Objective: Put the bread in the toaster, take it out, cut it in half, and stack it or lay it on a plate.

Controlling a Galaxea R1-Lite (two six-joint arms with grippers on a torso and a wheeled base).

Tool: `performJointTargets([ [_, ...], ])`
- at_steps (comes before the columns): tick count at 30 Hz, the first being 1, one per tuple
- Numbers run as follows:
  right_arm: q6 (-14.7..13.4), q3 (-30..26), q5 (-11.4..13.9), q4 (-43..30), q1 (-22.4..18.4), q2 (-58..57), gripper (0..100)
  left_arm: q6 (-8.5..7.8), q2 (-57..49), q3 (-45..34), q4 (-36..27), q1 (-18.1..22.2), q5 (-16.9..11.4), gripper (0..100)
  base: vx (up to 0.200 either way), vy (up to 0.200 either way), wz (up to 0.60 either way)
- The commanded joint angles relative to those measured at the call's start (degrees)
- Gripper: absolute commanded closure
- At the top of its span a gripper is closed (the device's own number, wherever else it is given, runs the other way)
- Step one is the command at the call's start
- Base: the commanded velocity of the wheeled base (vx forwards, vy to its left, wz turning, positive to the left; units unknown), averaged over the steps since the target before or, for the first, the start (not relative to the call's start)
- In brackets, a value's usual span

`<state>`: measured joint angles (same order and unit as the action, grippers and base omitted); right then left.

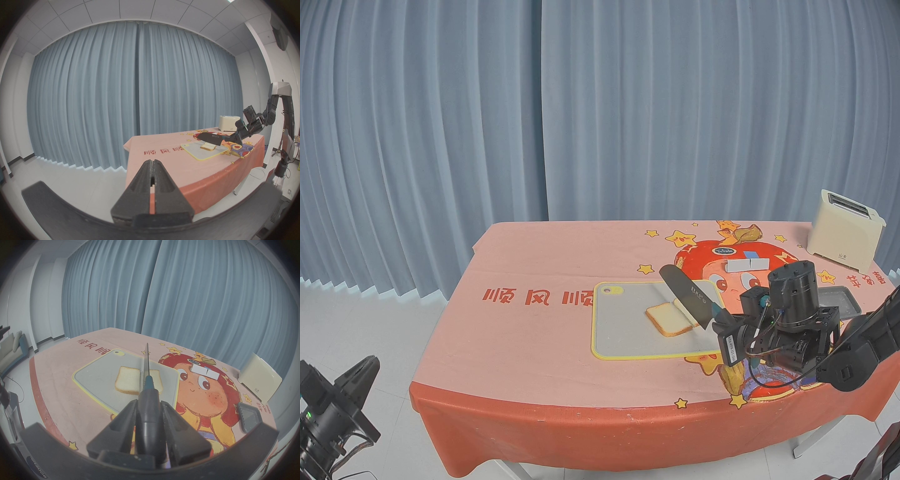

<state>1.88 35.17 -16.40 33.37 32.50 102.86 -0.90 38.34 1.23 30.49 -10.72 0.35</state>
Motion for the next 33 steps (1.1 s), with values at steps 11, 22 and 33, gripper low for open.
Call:
performJointTargets([
  [11,0.0,-1.3,0.0,0.0,-0.3,-2.8,100,0.20,-31.0,-1.2,-30.4,0.9,-1.5,100,0.000,0.000,0.00],
  [22,0.0,-1.7,0.0,0.0,-0.3,-4.8,100,0.46,-29.3,-1.2,-30.2,8.3,-1.5,100,0.000,0.000,0.00],
  [33,0.0,-1.7,0.1,0.0,-0.3,-5.2,100,0.64,-35.2,-1.2,-30.0,9.2,-1.4,100,0.000,0.000,0.00],
])
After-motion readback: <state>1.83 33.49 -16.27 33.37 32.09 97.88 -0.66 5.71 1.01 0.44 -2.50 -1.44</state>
